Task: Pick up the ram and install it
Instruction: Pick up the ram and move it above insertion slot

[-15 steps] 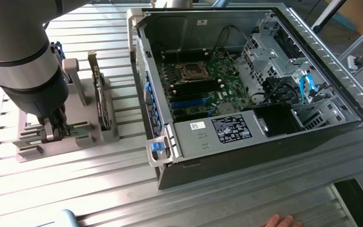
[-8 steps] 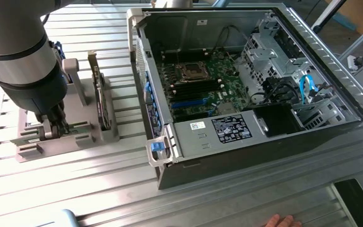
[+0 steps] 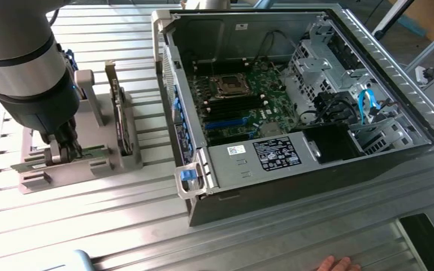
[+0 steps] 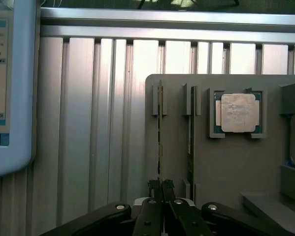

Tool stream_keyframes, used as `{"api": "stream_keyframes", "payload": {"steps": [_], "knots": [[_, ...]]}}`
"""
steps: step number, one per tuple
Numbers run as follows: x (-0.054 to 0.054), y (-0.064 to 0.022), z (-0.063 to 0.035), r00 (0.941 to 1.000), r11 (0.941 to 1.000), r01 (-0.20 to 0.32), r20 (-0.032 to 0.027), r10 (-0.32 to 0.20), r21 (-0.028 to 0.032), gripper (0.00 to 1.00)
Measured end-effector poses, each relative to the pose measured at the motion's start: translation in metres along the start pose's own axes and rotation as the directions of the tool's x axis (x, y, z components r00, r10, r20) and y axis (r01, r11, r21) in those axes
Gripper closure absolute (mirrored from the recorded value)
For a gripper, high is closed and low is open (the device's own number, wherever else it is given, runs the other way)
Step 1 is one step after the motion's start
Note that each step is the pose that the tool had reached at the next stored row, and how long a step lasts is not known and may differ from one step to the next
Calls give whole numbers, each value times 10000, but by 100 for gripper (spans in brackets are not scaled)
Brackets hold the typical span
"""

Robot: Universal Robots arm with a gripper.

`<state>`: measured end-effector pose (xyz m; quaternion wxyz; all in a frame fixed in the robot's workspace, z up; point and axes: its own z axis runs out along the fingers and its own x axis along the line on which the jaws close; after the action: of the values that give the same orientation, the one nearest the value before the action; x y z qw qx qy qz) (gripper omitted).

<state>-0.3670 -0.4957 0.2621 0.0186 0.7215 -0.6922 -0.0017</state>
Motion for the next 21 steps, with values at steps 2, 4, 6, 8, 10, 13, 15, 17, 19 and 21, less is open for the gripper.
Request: {"api": "stream_keyframes", "payload": {"steps": [2, 4, 6, 8, 10, 13, 15, 17, 19, 21], "knots": [[0, -1, -15, 10000, 10000, -2, 0, 2, 0, 88], [1, -2, -29, 10000, 10000, -5, -1, 5, -1, 88], [1, -3, -47, 10000, 10000, -8, 0, 8, 0, 88], [2, -5, -65, 10000, 10000, -11, 0, 11, 0, 88], [2, -6, -85, 10000, 10000, -15, 0, 15, -1, 88], [3, -8, -114, 10000, 10000, -21, 0, 21, -1, 88], [4, -9, -141, 10000, 10000, -27, 0, 27, -1, 88], [5, -12, -170, 10000, 10000, -32, 0, 32, -1, 88], [5, -14, -191, 10000, 10000, -37, 1, 37, -1, 88], [6, -15, -212, 10000, 10000, -41, 1, 41, -1, 88]]}}
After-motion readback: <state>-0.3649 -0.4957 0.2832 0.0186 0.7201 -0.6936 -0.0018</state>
